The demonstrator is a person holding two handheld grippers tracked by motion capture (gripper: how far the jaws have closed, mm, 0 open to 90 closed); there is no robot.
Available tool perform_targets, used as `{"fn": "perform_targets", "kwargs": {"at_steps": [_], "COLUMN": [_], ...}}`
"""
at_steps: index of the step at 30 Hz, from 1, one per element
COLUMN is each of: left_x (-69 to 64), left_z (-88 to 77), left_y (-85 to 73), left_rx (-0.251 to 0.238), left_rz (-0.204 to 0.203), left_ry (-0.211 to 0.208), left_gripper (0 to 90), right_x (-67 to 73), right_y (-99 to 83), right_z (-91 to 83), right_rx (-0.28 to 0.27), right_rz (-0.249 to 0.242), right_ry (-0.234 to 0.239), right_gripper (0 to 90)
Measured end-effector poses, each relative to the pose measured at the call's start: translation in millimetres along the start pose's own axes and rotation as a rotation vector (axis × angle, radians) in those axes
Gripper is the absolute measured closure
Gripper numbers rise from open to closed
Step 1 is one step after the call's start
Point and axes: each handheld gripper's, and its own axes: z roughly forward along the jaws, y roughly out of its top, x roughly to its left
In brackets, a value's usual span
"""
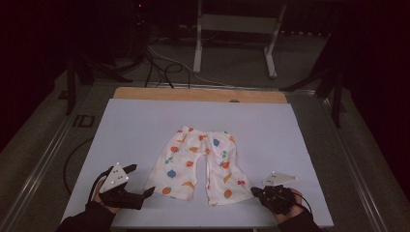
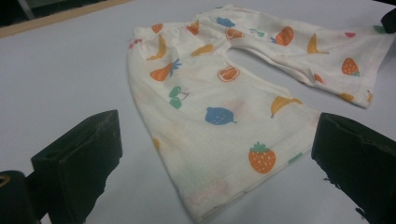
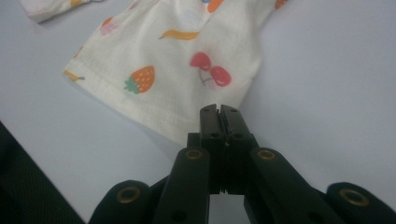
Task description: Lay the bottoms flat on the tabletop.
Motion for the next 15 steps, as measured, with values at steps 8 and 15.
{"fn": "perform_targets", "kwargs": {"at_steps": [8,15], "left_x": [0.1,0.5], "left_z": [0.2,1.1], "left_y": [0.1,-0.6], "left_rx": [0.003,0.003], "left_rz": [-0.003,-0.008], "left_ry": [-0.003,-0.008], "left_gripper": [2.7,2.7], "right_x": [0.3,-1.5], "right_y": [-13.5,-14.0], "right_z": [-10.4,-11.9], "right_rx": [-0.003,-0.018], "right_rz": [0.046,0.055], "right_ry": [-0.027,-0.019], "right_gripper": [89.1,86.5]}}
